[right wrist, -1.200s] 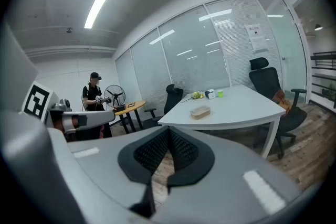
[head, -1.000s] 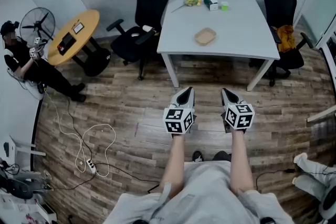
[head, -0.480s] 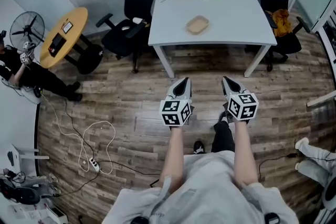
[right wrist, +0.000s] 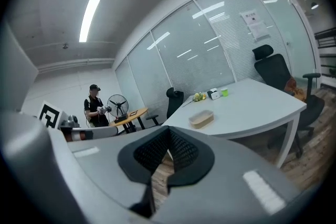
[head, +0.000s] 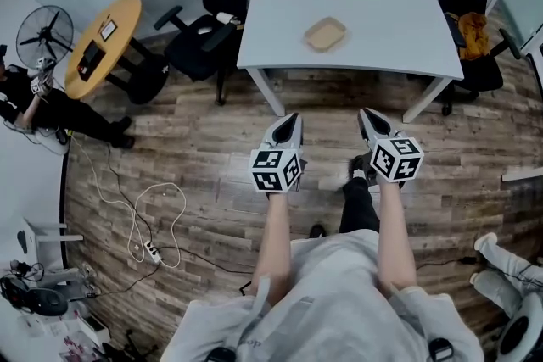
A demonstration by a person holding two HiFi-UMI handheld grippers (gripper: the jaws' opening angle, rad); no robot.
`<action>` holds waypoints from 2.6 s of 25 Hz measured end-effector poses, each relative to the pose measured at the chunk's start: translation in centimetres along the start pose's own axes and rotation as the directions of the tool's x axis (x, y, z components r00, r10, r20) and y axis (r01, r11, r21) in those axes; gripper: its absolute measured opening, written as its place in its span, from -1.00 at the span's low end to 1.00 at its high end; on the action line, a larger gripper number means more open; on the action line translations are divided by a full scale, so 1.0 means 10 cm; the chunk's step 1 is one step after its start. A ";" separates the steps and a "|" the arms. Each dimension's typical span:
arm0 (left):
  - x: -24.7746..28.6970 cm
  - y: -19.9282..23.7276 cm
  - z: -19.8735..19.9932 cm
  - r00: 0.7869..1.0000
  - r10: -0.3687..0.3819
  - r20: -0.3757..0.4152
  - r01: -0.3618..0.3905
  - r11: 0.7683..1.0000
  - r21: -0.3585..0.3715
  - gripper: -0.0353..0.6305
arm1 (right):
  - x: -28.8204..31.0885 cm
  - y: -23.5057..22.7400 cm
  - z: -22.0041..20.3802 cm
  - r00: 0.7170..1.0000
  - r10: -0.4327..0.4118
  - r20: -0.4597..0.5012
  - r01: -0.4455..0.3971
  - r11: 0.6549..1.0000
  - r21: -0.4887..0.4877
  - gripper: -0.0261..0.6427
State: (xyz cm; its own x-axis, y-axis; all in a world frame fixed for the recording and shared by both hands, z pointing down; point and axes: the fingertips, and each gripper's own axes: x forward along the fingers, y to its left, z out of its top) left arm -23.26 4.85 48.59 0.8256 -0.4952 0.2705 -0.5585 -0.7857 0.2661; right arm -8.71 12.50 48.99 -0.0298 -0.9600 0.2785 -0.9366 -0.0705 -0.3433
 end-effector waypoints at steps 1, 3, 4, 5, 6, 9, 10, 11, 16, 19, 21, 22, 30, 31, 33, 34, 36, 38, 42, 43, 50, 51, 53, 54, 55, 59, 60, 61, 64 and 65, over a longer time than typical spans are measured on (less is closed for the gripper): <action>0.13 0.04 -0.01 1.000 0.005 -0.011 -0.005 1.000 -0.003 -0.88 | 0.11 -0.09 0.04 1.000 0.009 -0.003 -0.009 1.000 0.005 -0.91; 0.39 0.13 -0.01 0.999 0.019 -0.026 -0.019 1.000 -0.006 -0.88 | 0.34 -0.28 0.15 1.000 0.024 -0.009 -0.024 1.000 -0.004 -0.91; 0.52 0.17 0.01 0.999 0.027 -0.030 -0.027 1.000 -0.007 -0.88 | 0.44 -0.38 0.21 1.000 0.028 -0.009 -0.029 1.000 -0.012 -0.91; 0.65 0.21 0.03 0.999 0.036 -0.034 -0.036 0.999 -0.008 -0.88 | 0.53 -0.49 0.27 1.000 0.029 -0.008 -0.029 0.999 -0.016 -0.92; 0.77 0.25 0.03 0.998 0.047 -0.041 -0.047 0.999 -0.012 -0.88 | 0.61 -0.60 0.30 1.000 0.029 -0.012 -0.029 0.999 -0.017 -0.92; 1.12 0.35 -0.02 0.993 0.085 -0.078 -0.089 0.995 -0.039 -0.88 | 0.86 -1.01 0.34 0.998 0.033 -0.058 -0.034 0.999 -0.016 -0.92; 1.25 0.39 -0.04 0.991 0.098 -0.094 -0.103 0.994 -0.044 -0.88 | 0.96 -1.17 0.35 0.997 0.033 -0.074 -0.034 0.999 -0.005 -0.91; 1.38 0.41 -0.05 0.988 0.110 -0.108 -0.116 0.992 -0.048 -0.88 | 1.06 -1.32 0.38 0.996 0.035 -0.086 -0.034 0.999 0.011 -0.92; 1.93 0.46 0.02 0.978 0.146 -0.151 -0.158 0.985 -0.069 -0.88 | 1.42 -1.89 0.58 0.990 0.058 -0.126 -0.053 0.998 0.043 -0.91; 2.20 0.43 0.10 0.973 0.173 -0.156 -0.186 0.979 -0.077 -0.88 | 1.54 -2.15 0.71 0.988 0.078 -0.133 -0.070 0.996 0.061 -0.91; 2.34 0.39 0.16 0.969 0.183 -0.163 -0.196 0.978 -0.070 -0.88 | 1.62 -2.29 0.83 0.988 0.089 -0.125 -0.080 0.994 0.075 -0.91; 2.39 0.38 0.17 0.968 0.188 -0.169 -0.201 0.977 -0.065 -0.88 | 1.66 -2.34 0.88 0.988 0.095 -0.121 -0.086 0.993 0.081 -0.91; 2.42 0.45 0.13 0.949 0.251 -0.191 -0.269 0.960 -0.078 -0.88 | 2.08 -2.37 1.02 0.980 0.160 -0.122 -0.147 0.983 0.109 -0.91; 2.42 0.45 0.11 0.948 0.253 -0.193 -0.271 0.959 -0.077 -0.88 | 2.14 -2.35 1.03 0.978 0.168 -0.121 -0.155 0.982 0.111 -0.91; 2.44 0.49 0.05 0.948 0.251 -0.197 -0.271 0.959 -0.082 -0.88 | 2.25 -2.26 1.03 0.974 0.188 -0.130 -0.176 0.980 0.098 -0.91; 2.45 0.51 0.01 0.947 0.251 -0.198 -0.273 0.958 -0.089 -0.88 | 2.29 -2.21 1.01 0.970 0.198 -0.140 -0.187 0.978 0.088 -0.91; 2.51 0.59 -0.04 0.947 0.254 -0.199 -0.278 0.955 -0.105 -0.88 | 2.38 -2.15 0.97 0.962 0.214 -0.168 -0.206 0.977 0.061 -0.91; 2.61 0.68 -0.07 0.945 0.259 -0.199 -0.286 0.951 -0.118 -0.88 | 2.50 -2.14 0.95 0.954 0.222 -0.202 -0.219 0.975 0.037 -0.91; 2.81 0.82 -0.11 0.940 0.259 -0.220 -0.291 0.948 -0.128 -0.88 | 2.73 -2.18 0.89 0.935 0.226 -0.275 -0.236 0.972 -0.005 -0.91; 2.86 0.86 -0.13 0.939 0.259 -0.228 -0.293 0.948 -0.128 -0.88 | 2.81 -2.19 0.87 0.931 0.222 -0.290 -0.236 0.972 -0.014 -0.91; 3.19 1.22 -0.24 0.920 0.277 -0.278 -0.331 0.928 -0.172 -0.87 | 3.31 -2.24 0.72 0.906 0.188 -0.380 -0.229 0.971 -0.064 -0.91; 3.23 1.25 -0.26 0.918 0.276 -0.285 -0.334 0.925 -0.181 -0.87 | 3.36 -2.25 0.70 0.902 0.180 -0.393 -0.225 0.972 -0.070 -0.91; 3.30 1.32 -0.29 0.915 0.273 -0.295 -0.339 0.920 -0.199 -0.87 | 3.47 -2.28 0.68 0.893 0.168 -0.418 -0.222 0.971 -0.084 -0.91; 3.34 1.36 -0.30 0.915 0.272 -0.297 -0.339 0.918 -0.207 -0.87 | 3.52 -2.29 0.67 0.888 0.163 -0.430 -0.224 0.970 -0.094 -0.91; 3.37 1.38 -0.30 0.917 0.268 -0.297 -0.337 0.917 -0.214 -0.87 | 3.56 -2.29 0.67 0.884 0.158 -0.441 -0.227 0.968 -0.107 -0.91; 3.47 1.48 -0.28 0.919 0.253 -0.301 -0.327 0.917 -0.228 -0.85 | 3.62 -2.29 0.61 0.868 0.144 -0.476 -0.242 0.958 -0.151 -0.91; 3.48 1.50 -0.27 0.918 0.254 -0.303 -0.329 0.916 -0.228 -0.85 | 3.64 -2.31 0.60 0.865 0.141 -0.482 -0.242 0.958 -0.154 -0.91; 3.48 1.52 -0.26 0.917 0.258 -0.305 -0.333 0.914 -0.230 -0.85 | 3.65 -2.33 0.59 0.861 0.140 -0.489 -0.243 0.958 -0.154 -0.91; 3.48 1.56 -0.23 0.911 0.279 -0.303 -0.358 0.901 -0.245 -0.83 | 3.69 -2.37 0.59 0.849 0.142 -0.510 -0.255 0.954 -0.160 -0.91; 3.50 1.57 -0.22 0.910 0.287 -0.299 -0.366 0.896 -0.252 -0.82 | 3.72 -2.37 0.61 0.845 0.146 -0.515 -0.264 0.950 -0.164 -0.91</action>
State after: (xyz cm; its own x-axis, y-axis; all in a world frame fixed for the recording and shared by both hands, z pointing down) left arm -3.31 -23.98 64.23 0.5666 -0.5655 0.5993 -0.8226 -0.4298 0.3723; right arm 14.53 -23.14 62.05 -0.3414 -0.6818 0.6470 -0.9396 0.2311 -0.2523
